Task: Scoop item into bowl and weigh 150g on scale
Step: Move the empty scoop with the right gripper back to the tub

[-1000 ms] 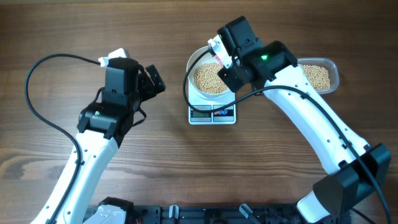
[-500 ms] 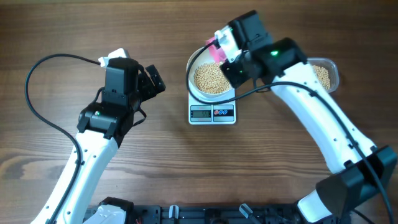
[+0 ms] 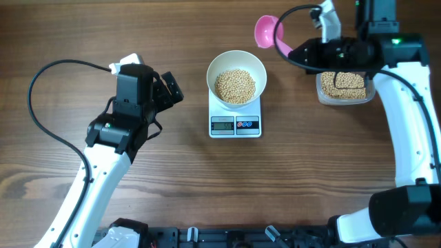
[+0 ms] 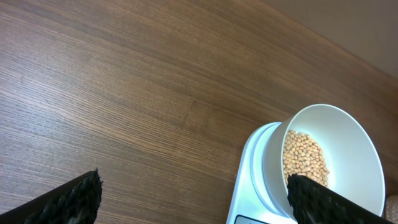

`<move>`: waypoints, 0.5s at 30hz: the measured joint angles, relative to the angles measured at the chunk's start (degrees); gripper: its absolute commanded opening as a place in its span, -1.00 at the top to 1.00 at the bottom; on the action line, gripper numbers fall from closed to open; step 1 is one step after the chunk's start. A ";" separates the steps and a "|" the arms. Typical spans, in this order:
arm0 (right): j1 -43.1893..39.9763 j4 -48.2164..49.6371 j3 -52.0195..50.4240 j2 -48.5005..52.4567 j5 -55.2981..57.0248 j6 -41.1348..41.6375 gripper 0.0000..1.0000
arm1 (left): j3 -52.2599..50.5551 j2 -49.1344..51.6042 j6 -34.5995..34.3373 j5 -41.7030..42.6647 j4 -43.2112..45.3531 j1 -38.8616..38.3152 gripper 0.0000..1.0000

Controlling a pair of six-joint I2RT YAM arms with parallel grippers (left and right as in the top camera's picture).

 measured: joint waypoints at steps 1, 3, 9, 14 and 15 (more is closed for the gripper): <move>-0.81 0.00 0.00 0.00 -1.92 0.20 0.91 | 0.00 0.00 0.00 0.00 0.00 0.00 -1.00; -2.34 0.04 0.00 0.00 -5.40 0.63 0.91 | 0.00 0.00 0.00 0.00 0.00 0.00 -1.00; -10.36 -0.57 0.00 0.00 -14.97 1.29 0.92 | 0.00 0.00 0.00 0.00 0.00 0.00 -1.00; -16.72 -5.16 0.07 0.00 -10.62 1.49 0.91 | 0.00 0.00 0.00 0.00 0.00 0.00 -1.00; -17.68 -6.08 0.09 0.00 -8.33 1.44 0.91 | 0.00 0.00 0.00 0.00 0.00 0.00 -1.00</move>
